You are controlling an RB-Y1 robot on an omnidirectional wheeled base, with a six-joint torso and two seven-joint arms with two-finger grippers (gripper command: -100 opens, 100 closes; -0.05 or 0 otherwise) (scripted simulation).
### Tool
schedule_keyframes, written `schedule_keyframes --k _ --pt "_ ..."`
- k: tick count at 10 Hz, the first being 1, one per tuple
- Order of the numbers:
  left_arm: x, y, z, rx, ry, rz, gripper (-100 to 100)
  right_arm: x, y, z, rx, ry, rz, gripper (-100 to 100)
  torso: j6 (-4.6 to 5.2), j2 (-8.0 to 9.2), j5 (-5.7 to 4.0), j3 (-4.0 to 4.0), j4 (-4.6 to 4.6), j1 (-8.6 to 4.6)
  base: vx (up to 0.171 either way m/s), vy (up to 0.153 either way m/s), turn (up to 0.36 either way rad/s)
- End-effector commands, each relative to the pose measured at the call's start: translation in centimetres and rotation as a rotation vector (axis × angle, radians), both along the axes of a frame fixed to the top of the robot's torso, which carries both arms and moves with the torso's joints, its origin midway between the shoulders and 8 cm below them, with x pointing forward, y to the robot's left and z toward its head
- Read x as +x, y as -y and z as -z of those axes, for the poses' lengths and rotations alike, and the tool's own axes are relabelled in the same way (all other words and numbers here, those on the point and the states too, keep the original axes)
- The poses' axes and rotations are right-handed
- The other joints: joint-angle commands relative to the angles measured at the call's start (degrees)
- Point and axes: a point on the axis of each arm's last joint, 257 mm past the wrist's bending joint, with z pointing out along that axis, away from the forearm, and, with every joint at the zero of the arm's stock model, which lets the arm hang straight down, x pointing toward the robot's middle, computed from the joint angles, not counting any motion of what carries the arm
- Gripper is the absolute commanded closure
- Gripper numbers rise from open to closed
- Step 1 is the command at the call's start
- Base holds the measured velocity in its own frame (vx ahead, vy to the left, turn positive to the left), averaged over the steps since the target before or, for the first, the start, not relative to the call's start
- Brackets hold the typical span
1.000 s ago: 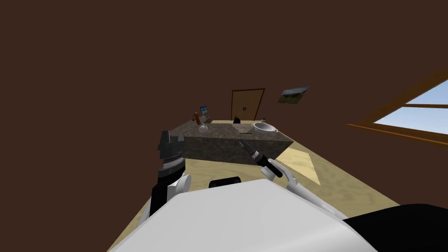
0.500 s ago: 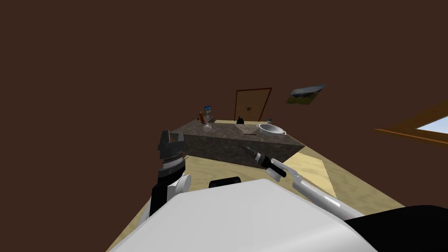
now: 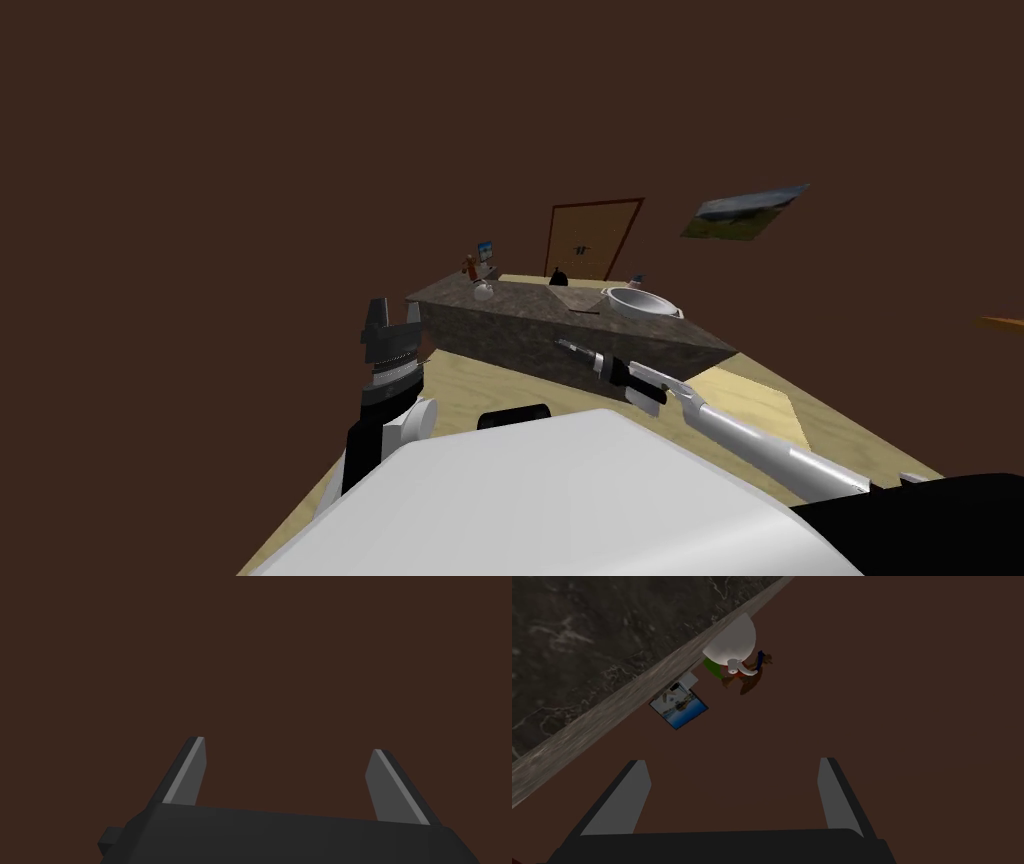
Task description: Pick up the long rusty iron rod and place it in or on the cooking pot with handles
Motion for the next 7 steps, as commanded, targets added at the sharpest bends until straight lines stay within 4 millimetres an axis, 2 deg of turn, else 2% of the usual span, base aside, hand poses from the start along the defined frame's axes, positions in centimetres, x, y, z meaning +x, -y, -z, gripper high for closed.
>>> schedule_keyframes --k 1,2,3,4,7 --pt "0.0 0.0 0.0 0.0 0.0 0.0 0 -0.6 1.4 1.2 -0.067 -0.015 -0.016 -100 0.0 0.0 0.0 0.0 0.0 0.0 0.044 0.003 0.113" --pt "0.0 0.0 0.0 0.0 0.0 0.0 0 -1.5 2.9 3.1 -0.143 -0.036 -0.04 -100 0.06 0.01 0.0 0.0 0.0 -0.02 0.042 0.008 0.196" --pt "0.0 0.0 0.0 0.0 0.0 0.0 0 -1.5 3.8 3.0 -0.17 -0.038 -0.045 -100 0.02 0.02 0.0 0.01 0.0 0.0 0.035 0.003 0.115" --pt "0.0 0.0 0.0 0.0 0.0 0.0 0 -2.4 5.2 4.4 -0.245 -0.054 -0.076 -100 0.06 0.04 0.0 0.02 0.01 -0.01 0.055 0.006 0.177" --pt "0.0 0.0 0.0 0.0 0.0 0.0 0 -3.4 9.3 5.7 -0.377 -0.084 -0.101 -100 0.02 0.0 0.0 0.0 0.0 -0.03 0.043 -0.006 0.153"
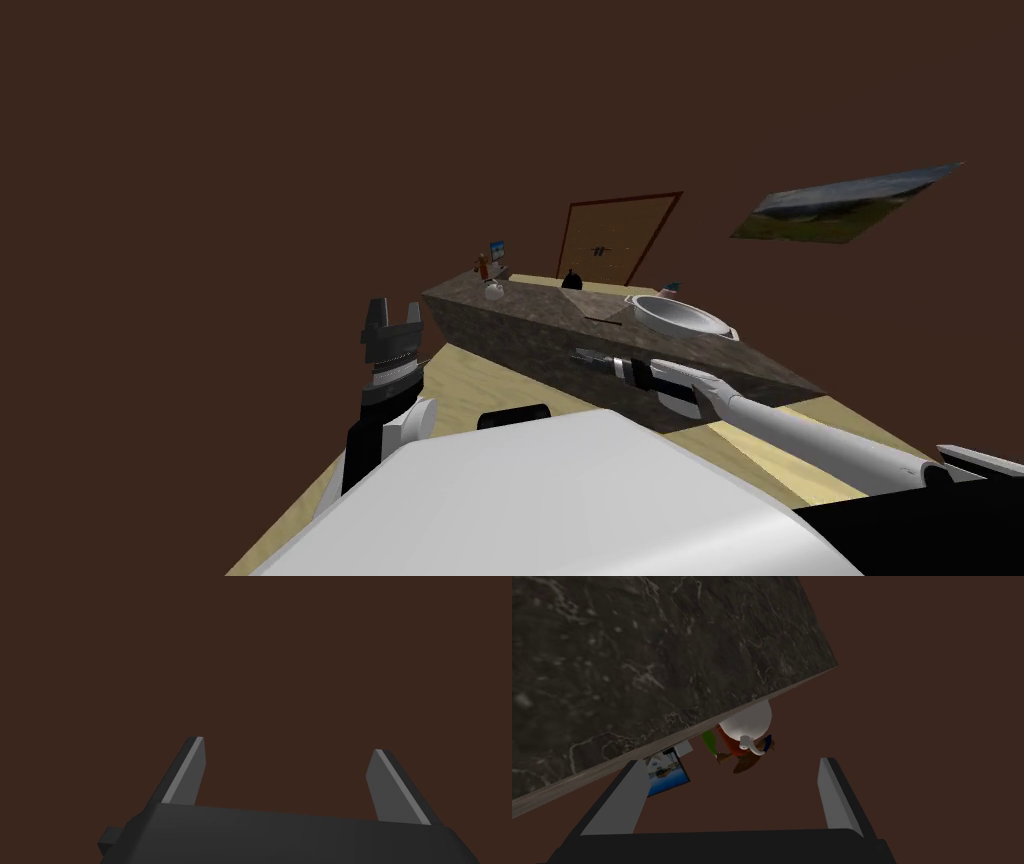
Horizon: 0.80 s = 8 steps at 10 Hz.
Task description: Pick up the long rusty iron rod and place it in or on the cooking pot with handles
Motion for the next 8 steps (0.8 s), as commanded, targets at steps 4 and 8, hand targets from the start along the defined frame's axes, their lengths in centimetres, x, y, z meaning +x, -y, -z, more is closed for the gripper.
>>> schedule_keyframes --k 4,8 --pt "0.0 0.0 0.0 0.0 0.0 0.0 0 -1.9 7.4 1.6 -0.226 -0.055 -0.052 -100 -0.04 -0.08 0.01 -0.04 -0.01 -0.01 0.05 -0.015 0.164" --pt "0.0 0.0 0.0 0.0 0.0 0.0 0 -4.9 15.6 2.0 -0.467 -0.128 -0.125 -100 -0.01 -0.04 0.0 -0.02 -0.01 -0.03 0.057 -0.028 0.192"
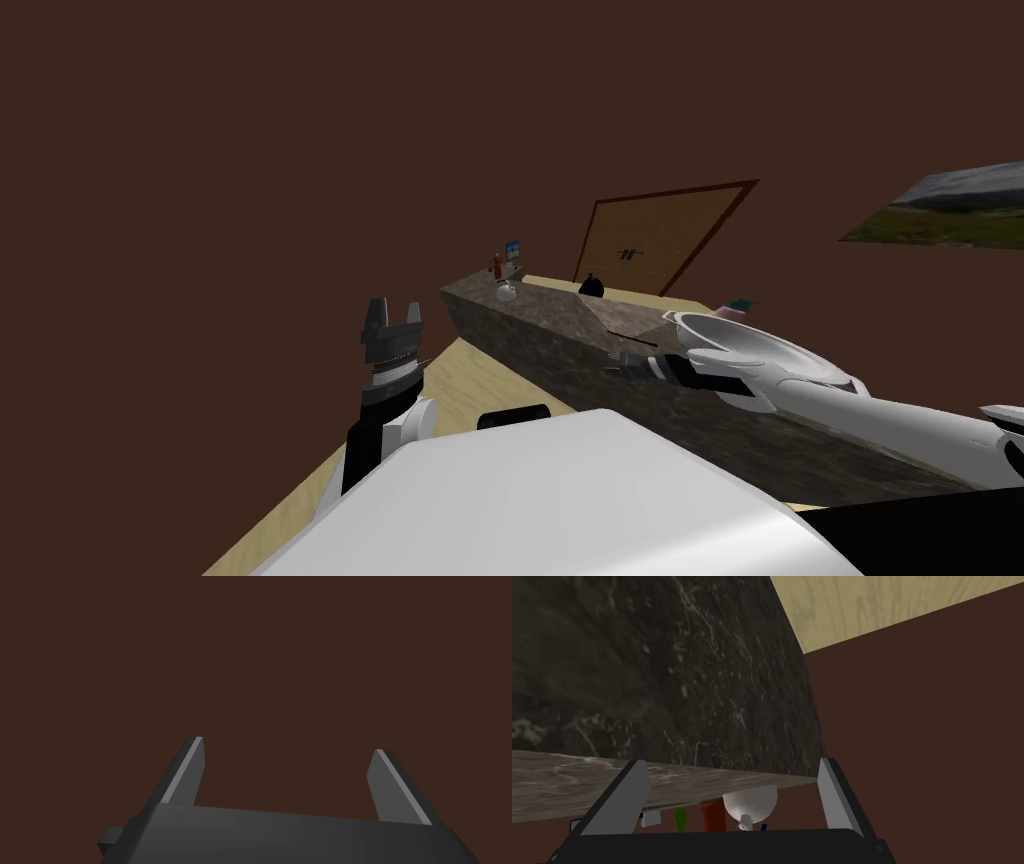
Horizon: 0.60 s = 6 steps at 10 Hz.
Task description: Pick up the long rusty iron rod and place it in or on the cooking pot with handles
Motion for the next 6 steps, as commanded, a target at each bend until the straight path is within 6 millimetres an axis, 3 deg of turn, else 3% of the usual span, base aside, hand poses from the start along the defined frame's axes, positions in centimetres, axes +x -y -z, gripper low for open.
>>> schedule_keyframes --k 1,3,4,6 --pt "0.0 0.0 0.0 0.0 0.0 0.0 0 -0.8 2.1 -0.4 -0.065 -0.019 -0.01 -100 0.0 0.0 0.0 0.0 0.0 0.0 0.062 -0.048 0.124" --pt "0.0 0.0 0.0 0.0 0.0 0.0 0 -2.9 7.2 -0.8 -0.202 -0.073 -0.043 -100 0.04 0.07 -0.01 0.04 0.01 -0.06 0.074 -0.064 0.239" --pt "0.0 0.0 0.0 0.0 0.0 0.0 0 -2.9 7.5 -1.1 -0.21 -0.074 -0.044 -100 0.0 -0.06 -0.02 -0.03 -0.01 -0.08 0.075 -0.056 0.083" --pt "0.0 0.0 0.0 0.0 0.0 0.0 0 -5.2 11.7 -1.8 -0.324 -0.133 -0.074 -100 0.05 0.05 -0.02 0.02 0.0 -0.02 0.065 -0.068 0.196"
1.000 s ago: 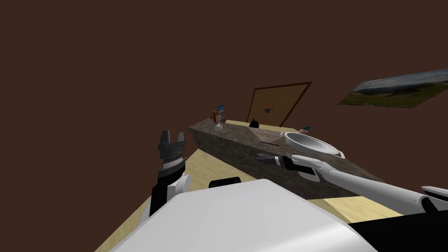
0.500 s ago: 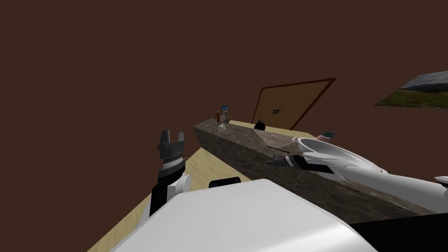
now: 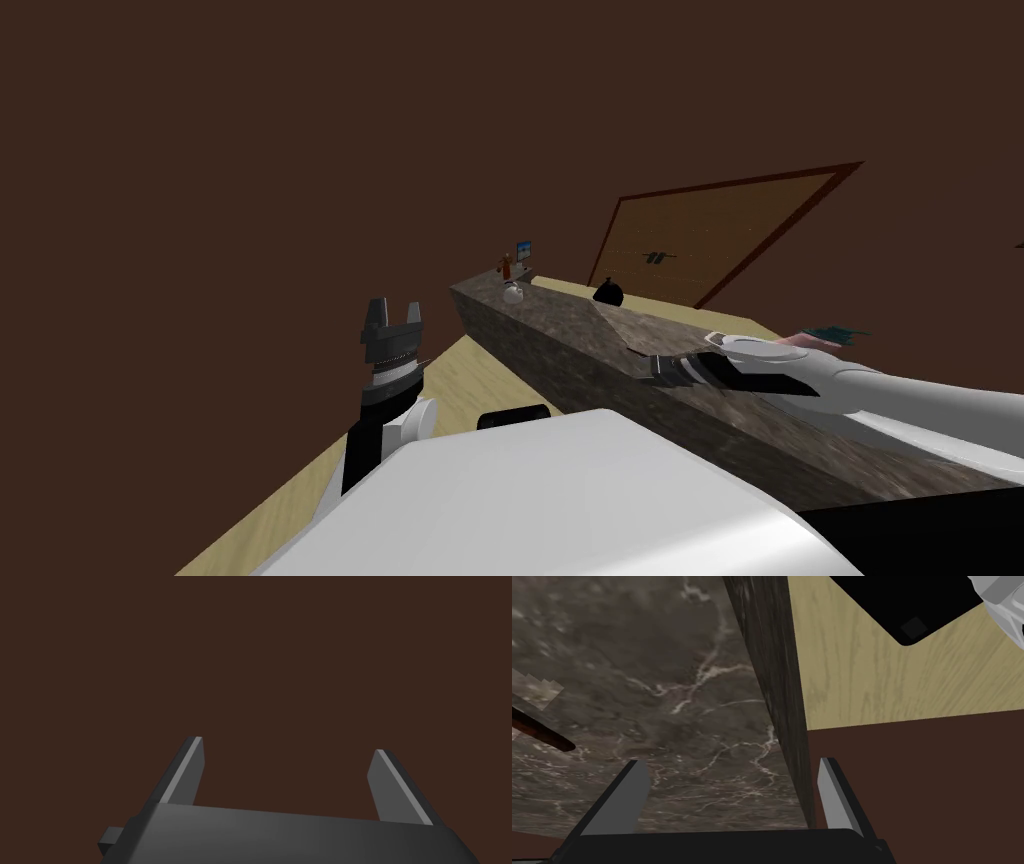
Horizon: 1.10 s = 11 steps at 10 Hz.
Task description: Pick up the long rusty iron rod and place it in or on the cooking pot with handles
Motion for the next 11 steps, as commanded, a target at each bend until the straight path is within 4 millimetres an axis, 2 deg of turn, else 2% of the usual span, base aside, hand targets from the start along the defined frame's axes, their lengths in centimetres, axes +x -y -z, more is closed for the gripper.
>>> schedule_keyframes --k 1,4,5,6,7,8,9,10,11 --pt "0.0 0.0 0.0 0.0 0.0 0.0 0 -0.6 1.6 -0.5 -0.036 -0.018 -0.008 -100 0.0 0.0 0.0 0.0 0.0 0.0 0.059 -0.083 0.076" --pt "0.0 0.0 0.0 0.0 0.0 0.0 0 -4.6 5.8 -0.9 -0.148 -0.116 -0.04 -100 -0.01 -0.02 -0.02 -0.01 -0.01 -0.05 0.078 -0.101 0.19" --pt "0.0 0.0 0.0 0.0 0.0 0.0 0 -6.0 6.7 -0.7 -0.169 -0.149 -0.05 -100 0.02 -0.09 -0.05 -0.06 -0.02 -0.14 0.093 -0.119 0.165" --pt "0.0 0.0 0.0 0.0 0.0 0.0 0 -6.0 6.7 -0.7 -0.169 -0.149 -0.05 -100 0.03 -0.09 -0.08 -0.06 -0.03 -0.14 0.068 -0.082 0.036" --pt "0.0 0.0 0.0 0.0 0.0 0.0 0 -8.4 7.7 -0.2 -0.196 -0.208 -0.065 -100 0.07 -0.02 -0.03 -0.02 -0.01 0.0 0.065 -0.082 0.164" --pt "0.0 0.0 0.0 0.0 0.0 0.0 0 -10.0 8.1 0.1 -0.206 -0.243 -0.075 -100 0.02 0.0 -0.03 -0.01 -0.01 0.01 0.066 -0.094 0.169" --pt "0.0 0.0 0.0 0.0 0.0 0.0 0 -8.8 7.9 0.0 -0.199 -0.218 -0.068 -100 0.04 -0.01 -0.03 -0.01 -0.01 0.0 -0.009 -0.011 0.037" --pt "0.0 0.0 0.0 0.0 0.0 0.0 0 -8.9 8.0 0.0 -0.2 -0.223 -0.07 0 0.06 0.18 0.01 0.1 0.04 0.25 0.0 0.0 0.0" --pt "0.0 0.0 0.0 0.0 0.0 0.0 0 -9.4 7.8 1.2 -0.198 -0.222 -0.062 -100 0.07 0.23 0.05 0.13 0.05 0.34 -0.007 -0.009 0.035"
